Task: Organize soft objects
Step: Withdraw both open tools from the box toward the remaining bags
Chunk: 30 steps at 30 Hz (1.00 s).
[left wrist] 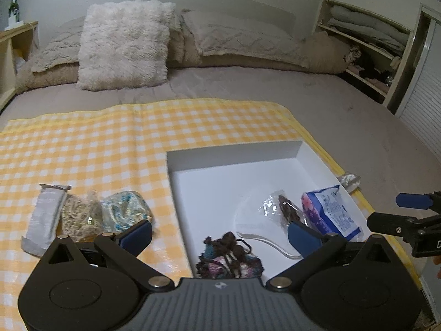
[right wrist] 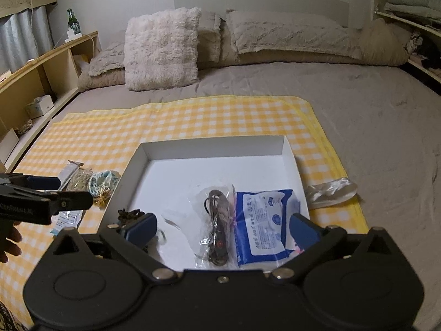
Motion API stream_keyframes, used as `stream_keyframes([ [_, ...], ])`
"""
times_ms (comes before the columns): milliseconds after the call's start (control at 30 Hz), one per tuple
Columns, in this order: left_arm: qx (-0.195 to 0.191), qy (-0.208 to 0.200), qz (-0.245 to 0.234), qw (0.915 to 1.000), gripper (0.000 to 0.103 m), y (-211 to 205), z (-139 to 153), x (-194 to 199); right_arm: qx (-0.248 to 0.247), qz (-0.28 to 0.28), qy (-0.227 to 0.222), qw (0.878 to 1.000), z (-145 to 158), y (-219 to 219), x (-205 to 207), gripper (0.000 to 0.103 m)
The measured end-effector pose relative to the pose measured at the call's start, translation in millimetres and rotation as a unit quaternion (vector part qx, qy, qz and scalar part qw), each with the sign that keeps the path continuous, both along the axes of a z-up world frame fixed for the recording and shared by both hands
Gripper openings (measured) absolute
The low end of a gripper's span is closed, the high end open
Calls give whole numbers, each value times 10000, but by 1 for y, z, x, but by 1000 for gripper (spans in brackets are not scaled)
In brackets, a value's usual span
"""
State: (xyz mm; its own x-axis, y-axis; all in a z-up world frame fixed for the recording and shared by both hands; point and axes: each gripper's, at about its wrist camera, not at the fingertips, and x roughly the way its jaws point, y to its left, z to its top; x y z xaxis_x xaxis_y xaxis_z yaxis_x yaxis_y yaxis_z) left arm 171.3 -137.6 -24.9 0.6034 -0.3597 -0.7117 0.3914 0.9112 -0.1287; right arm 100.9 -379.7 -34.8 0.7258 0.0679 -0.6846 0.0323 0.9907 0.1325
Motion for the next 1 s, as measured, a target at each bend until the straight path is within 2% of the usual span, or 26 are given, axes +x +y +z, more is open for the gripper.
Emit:
stream_keyframes([
  [367, -22, -182, 250, 9995, 103, 39, 12, -5, 107, -13, -125, 9999, 6, 14, 8, 103],
  [633, -5, -344, 500, 9982, 103, 71, 20, -5, 173, 169, -264, 9994, 13, 39, 21, 103],
  [1000, 67, -419, 1119, 9928, 103, 125, 22, -3, 172, 596, -526, 9967, 25, 88, 44, 103],
])
